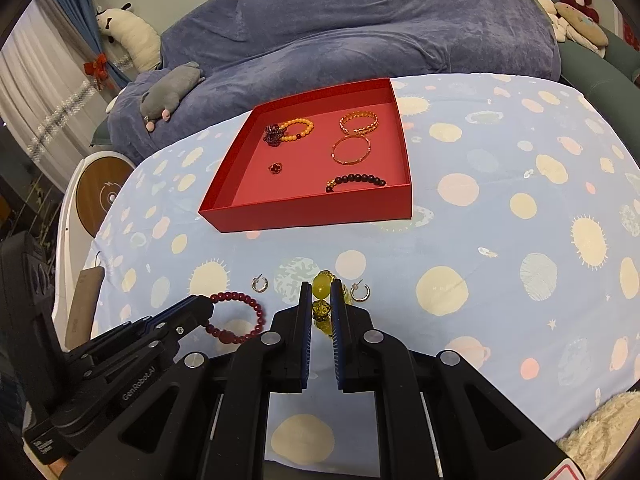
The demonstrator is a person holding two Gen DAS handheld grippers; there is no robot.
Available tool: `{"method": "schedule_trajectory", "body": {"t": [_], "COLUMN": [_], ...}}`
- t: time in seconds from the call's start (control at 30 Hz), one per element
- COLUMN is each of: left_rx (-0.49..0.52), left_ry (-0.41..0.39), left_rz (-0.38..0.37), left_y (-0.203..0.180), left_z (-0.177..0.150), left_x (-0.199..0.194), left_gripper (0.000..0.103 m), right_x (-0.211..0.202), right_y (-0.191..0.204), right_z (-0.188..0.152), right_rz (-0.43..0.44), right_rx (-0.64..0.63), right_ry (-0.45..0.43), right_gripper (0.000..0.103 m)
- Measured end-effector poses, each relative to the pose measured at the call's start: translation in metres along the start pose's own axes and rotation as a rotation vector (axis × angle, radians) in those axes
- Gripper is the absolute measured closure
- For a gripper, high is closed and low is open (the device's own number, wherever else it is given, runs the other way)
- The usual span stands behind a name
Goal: Organize jewelry
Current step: 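Lower both bracelets into the red box and open both tools, then move both open tools back to the two gold hoop earrings on the sheet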
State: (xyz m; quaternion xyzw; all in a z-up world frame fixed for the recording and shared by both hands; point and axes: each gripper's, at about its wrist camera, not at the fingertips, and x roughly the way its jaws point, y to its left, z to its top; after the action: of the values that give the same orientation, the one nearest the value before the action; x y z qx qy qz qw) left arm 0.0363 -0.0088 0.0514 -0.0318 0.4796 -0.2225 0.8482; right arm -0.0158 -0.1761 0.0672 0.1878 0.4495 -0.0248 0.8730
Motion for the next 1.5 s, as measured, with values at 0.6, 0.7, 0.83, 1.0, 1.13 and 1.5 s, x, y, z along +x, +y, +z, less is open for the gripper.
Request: {"method": "schedule_trajectory", "body": {"t": [0.6, 0.7, 0.83, 1.0, 1.13, 1.5], "left_rx": [0.028, 0.005, -0.038, -0.126, -0.090, -0.025], "left_ry": [-0.136, -0.155, -0.148, -0.060, 0.024, -0.019], "left_rz": [-0.105, -0.119, -0.139, -0.146, -0.047, 0.135], "left_y": [-0.023, -0.019, -0.006, 0.024, 0.037, 0.037], "left_z": [0.119, 0.144, 0.163, 0.160, 0.142, 0.111], "left_x": [-0.014, -0.004, 0.017, 0.066, 0.103, 0.103], "left_gripper": [0.096, 0.096, 0.096, 0.096, 0.096, 0.059], "right_x": [0.009, 0.022, 0.046, 0.106, 0.144, 0.127], "right_y": [0.026, 0.032, 0.034, 0.020, 0.011, 0.003], "right_z": [0.102, 0.126, 0.144, 0.143, 0.127, 0.112], "right_rz": [0.048, 0.072, 0.117, 0.173, 0.099, -0.008], "right_rx": [-0.072, -0.059, -0.022, 0.055, 0.051, -0.016], "right_ry": [-0.099, -0.110, -0.103, 0.002, 0.084, 0.024], "right_gripper": [0.094, 0.094, 0.093, 0.093, 0.093, 0.067]}}
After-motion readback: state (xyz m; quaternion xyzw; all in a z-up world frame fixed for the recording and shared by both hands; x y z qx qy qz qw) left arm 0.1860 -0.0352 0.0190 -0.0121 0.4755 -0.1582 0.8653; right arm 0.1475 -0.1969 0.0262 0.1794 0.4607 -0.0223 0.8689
